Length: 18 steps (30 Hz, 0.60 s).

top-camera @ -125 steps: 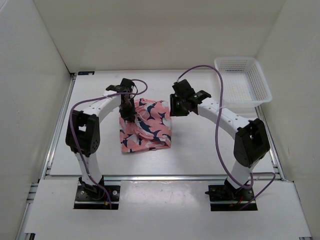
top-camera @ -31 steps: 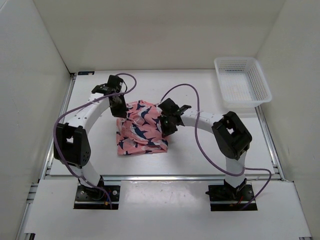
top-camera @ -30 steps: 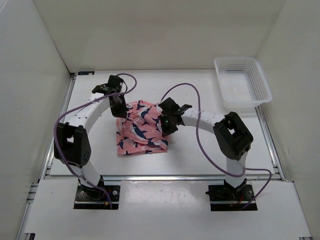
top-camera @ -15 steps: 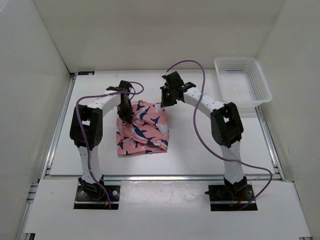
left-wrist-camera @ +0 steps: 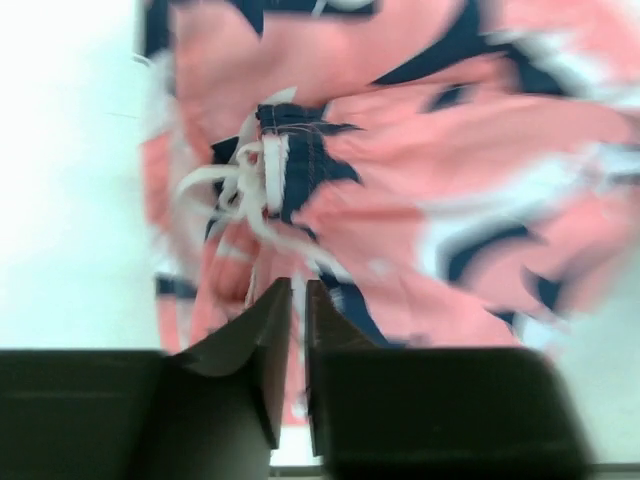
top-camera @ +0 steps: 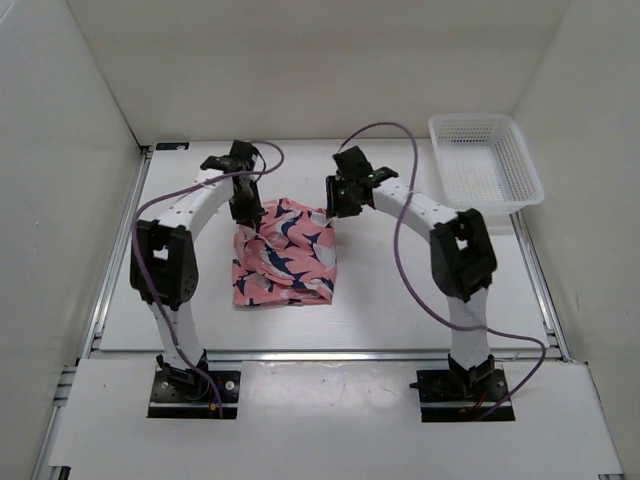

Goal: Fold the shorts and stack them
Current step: Fold the shorts

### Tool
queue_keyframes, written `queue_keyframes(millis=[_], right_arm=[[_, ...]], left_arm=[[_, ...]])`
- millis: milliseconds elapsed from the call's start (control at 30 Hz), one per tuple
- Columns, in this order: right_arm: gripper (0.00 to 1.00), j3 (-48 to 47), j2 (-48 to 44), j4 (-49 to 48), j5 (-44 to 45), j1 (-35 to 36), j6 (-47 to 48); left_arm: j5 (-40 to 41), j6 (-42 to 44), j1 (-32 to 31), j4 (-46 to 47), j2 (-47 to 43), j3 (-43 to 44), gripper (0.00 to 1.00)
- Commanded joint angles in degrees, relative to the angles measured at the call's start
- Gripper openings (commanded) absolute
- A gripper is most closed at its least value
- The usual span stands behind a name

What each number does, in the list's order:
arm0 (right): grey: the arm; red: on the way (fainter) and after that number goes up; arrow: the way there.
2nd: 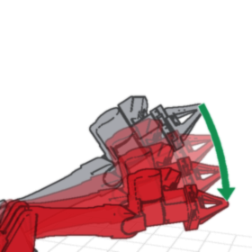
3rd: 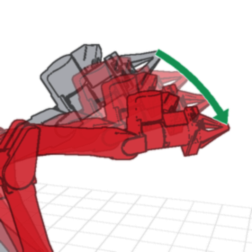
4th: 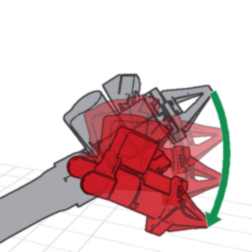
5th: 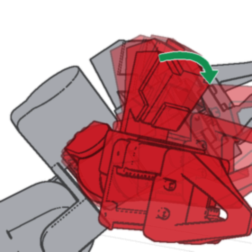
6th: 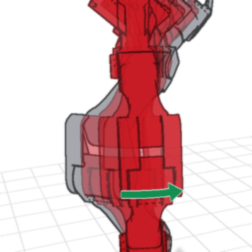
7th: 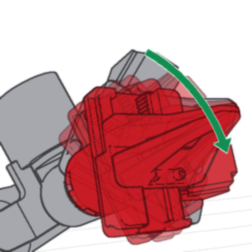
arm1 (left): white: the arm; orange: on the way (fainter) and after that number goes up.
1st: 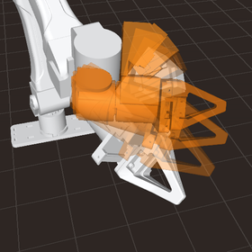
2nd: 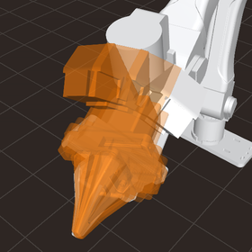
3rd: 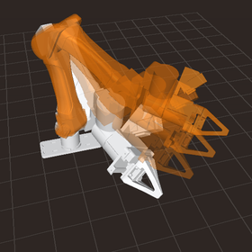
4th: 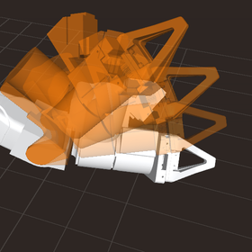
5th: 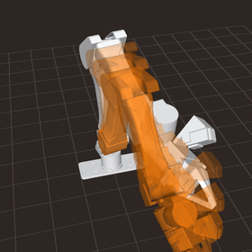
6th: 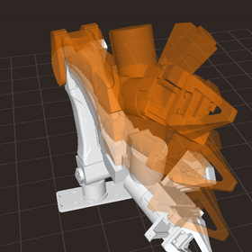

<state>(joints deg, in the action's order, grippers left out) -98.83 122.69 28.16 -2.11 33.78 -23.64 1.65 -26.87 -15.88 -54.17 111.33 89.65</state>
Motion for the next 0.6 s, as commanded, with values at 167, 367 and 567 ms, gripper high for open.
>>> queue_keyframes(millis=[167, 367, 567], right_arm=[[0.98, 8.8, -31.3, 5.2, 19.1, -4.1, 2.1], [1.00, 19.4, -47.9, 13.1, 30.8, -13.2, -0.3], [1.00, 29.3, -59.6, 15.2, 32.6, -19.3, -0.3]], left_arm=[[6.1, 2.7, 0.9, -8.2, -25.1, 10.6, 0.93], [12.5, -0.1, 1.5, -7.8, -39.2, 8.2, 0.95], [16.4, -0.8, 2.0, -3.4, -53.0, -2.2, 0.96]])
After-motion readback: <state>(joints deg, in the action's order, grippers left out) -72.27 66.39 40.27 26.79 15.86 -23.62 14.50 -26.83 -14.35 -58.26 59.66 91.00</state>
